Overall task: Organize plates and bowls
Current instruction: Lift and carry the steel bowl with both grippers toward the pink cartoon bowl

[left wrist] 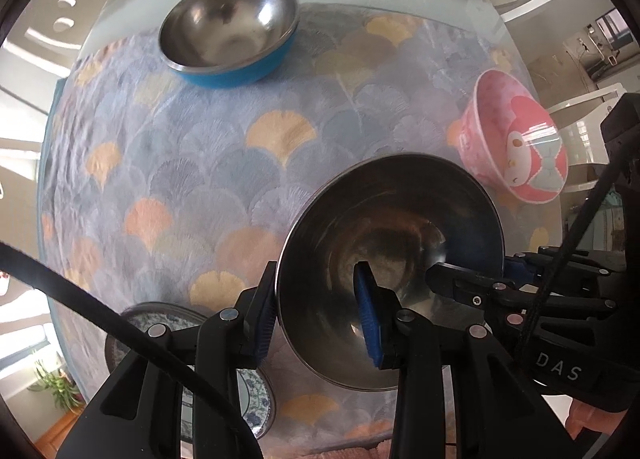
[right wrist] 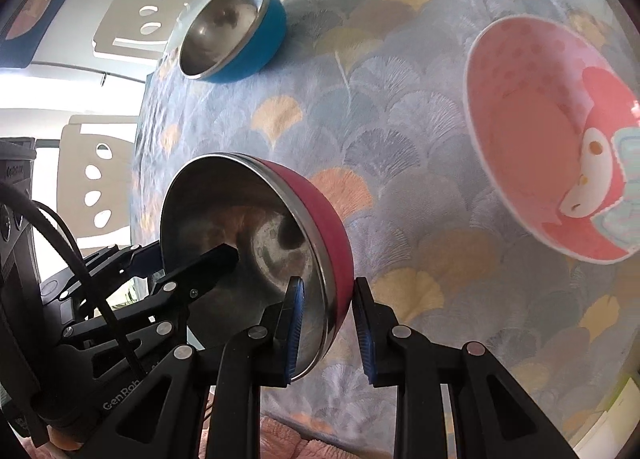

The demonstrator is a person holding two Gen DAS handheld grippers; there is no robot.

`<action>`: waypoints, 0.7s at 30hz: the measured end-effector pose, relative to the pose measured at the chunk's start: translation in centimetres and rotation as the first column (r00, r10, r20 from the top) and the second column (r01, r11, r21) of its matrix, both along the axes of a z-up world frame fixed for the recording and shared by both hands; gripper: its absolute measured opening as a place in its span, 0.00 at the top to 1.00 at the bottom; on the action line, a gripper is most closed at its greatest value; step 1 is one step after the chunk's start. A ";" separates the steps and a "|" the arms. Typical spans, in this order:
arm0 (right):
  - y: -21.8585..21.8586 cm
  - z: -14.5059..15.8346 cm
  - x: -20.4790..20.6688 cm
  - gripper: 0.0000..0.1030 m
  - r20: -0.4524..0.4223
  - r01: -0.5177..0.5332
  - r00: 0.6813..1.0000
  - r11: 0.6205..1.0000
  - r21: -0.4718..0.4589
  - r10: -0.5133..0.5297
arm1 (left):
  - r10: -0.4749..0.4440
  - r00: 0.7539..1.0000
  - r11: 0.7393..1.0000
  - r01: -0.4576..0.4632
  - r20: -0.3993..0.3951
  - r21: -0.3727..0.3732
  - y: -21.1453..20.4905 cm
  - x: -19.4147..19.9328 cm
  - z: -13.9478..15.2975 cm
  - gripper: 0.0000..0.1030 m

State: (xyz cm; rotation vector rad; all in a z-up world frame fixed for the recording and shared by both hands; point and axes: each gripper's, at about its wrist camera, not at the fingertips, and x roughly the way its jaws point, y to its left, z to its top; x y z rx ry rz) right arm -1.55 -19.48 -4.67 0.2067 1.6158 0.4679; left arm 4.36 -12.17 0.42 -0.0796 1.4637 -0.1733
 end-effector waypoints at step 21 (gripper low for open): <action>-6.2 5.8 3.9 0.75 0.084 0.077 0.994 0.997 -0.023 -0.075 | -0.048 0.998 0.999 0.049 0.050 -0.016 -6.2 3.3 5.0 0.68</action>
